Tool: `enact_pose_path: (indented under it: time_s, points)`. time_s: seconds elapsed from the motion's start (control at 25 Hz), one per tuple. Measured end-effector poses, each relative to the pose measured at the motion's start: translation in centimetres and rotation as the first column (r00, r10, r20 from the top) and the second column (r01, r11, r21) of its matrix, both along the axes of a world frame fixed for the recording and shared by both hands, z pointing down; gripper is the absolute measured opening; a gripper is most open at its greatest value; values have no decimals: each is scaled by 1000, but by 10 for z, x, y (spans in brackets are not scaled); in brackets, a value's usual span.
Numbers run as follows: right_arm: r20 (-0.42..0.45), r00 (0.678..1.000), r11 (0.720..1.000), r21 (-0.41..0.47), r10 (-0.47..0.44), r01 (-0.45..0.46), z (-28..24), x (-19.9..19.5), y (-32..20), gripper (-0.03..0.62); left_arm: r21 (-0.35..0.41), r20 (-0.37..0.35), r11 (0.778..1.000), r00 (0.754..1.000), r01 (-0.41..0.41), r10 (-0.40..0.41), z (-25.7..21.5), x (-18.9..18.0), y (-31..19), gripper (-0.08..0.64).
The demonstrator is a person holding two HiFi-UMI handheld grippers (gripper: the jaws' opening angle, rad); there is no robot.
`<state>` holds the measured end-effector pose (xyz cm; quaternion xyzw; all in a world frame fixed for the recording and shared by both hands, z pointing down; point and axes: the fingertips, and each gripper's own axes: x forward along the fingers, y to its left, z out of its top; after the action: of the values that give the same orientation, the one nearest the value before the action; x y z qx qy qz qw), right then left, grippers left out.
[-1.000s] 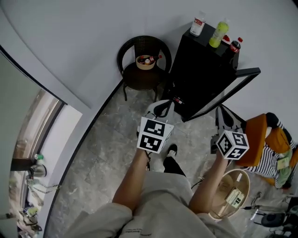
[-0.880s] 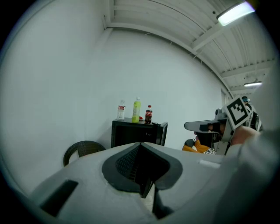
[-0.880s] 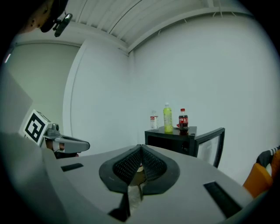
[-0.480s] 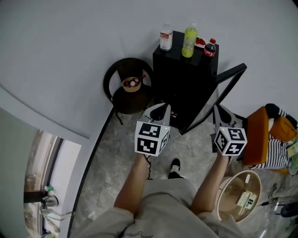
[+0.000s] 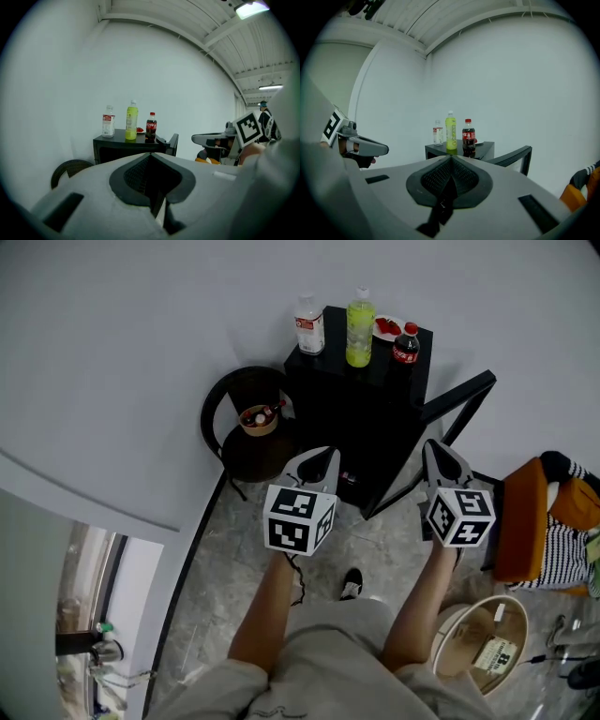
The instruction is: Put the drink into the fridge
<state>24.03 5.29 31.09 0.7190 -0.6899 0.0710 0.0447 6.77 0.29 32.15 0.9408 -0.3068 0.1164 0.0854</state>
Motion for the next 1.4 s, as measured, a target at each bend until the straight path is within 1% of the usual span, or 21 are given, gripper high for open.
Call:
enact_pose_path:
  time_s: [0.08,0.24,0.32,0.52,0.72,0.88,0.96,1.08,1.2,1.32,1.4]
  points:
    - [2,1000,1000,6,-14,14,-1,11,-11,6,13,-1,1000,1000,11,-11,-1,11,-9,9]
    - [11,999,999,12,-47,47,0,30,-29,6,94,16,995,999,46,-47,-3,29,-26,8]
    - [12,998,998,11,-67,67,2,38,-38,7,104,20,993,998,50,-52,-1,40,-30,8]
    - [0,993,993,11,-118,118,6,49,-58,8,85,-3,993,997,83,-83,6,61,-38,9]
    - [2,993,992,25,-120,120,10,62,-70,8,80,-11,991,994,111,-110,14,66,-44,8]
    - [7,993,992,44,-118,118,7,65,-73,8,40,-68,993,991,115,-112,9,69,-50,9]
    - [14,994,993,51,-110,109,6,67,-75,8,50,-63,994,993,102,-98,5,78,-51,8]
    - [19,994,994,37,-104,103,7,67,-80,8,86,-10,994,998,64,-64,8,94,-52,8]
    - [17,997,997,24,-78,78,9,68,-89,8,98,-13,995,1000,25,-23,6,108,-60,9]
    - [9,998,998,-14,-64,64,14,69,-102,8,141,27,989,999,-42,38,4,124,-72,8]
    - [-13,998,998,-36,-57,56,12,73,-115,9,149,29,986,997,-73,69,0,136,-85,8]
